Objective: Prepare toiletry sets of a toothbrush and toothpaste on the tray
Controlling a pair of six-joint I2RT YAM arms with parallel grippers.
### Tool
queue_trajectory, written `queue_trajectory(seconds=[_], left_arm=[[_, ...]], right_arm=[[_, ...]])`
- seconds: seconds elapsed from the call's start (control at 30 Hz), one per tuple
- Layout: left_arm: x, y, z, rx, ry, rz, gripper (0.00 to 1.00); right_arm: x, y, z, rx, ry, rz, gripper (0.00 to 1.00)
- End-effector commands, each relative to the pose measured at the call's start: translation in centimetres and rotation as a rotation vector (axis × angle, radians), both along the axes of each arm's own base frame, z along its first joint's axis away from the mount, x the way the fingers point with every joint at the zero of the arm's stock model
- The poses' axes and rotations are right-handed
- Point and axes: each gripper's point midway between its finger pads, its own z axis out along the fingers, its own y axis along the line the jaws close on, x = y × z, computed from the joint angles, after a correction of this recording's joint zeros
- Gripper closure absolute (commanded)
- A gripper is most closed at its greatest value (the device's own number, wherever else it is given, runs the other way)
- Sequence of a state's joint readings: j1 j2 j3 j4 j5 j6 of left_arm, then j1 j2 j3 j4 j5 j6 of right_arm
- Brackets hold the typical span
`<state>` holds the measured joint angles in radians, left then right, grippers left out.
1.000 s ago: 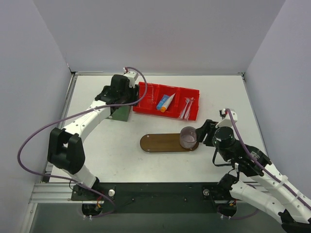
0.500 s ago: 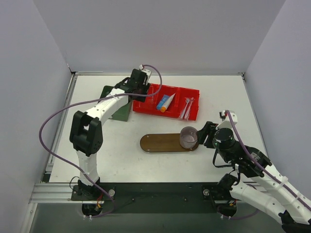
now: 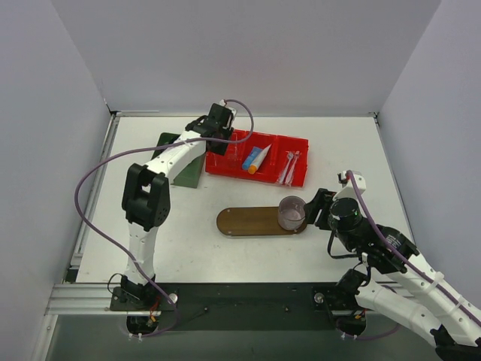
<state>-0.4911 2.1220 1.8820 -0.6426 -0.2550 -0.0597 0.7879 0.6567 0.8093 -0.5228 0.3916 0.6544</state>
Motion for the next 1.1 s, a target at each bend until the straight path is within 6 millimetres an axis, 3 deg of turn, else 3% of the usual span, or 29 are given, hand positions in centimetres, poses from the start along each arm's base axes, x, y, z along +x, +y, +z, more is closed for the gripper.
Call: queue_trajectory(seconds=[0.0,0.57,0.73,0.9,1.07], left_arm=[[0.9,0.4,1.5,0.003,-0.029,0.024,0.53],[1.1,0.4,-0.6,-0.017,0.026,0.024,0.60],[1.1,0.3,-0.2,-0.029,0.025,0.024,0.76],[1.1,0.2,-0.4,-0.044,0.035,0.024,0.80],[1.1,0.5,0.0,-0.051,0.034,0.035,1.00]], right_arm=[[0.2,-0.5,-0.5,-0.032,0.011,-0.018,0.47],[0.3,0.0,-1.1,-0.048,0.036,-0.007,0.47],[0.2,-0.1,-1.3,-0.049,0.040,-0.006,0.47],[0.2,0.0,-1.4,-0.046,0.046,-0.003,0.47],[0.2,0.1,-1.6,-0.048,0.051,-0.003,0.47]])
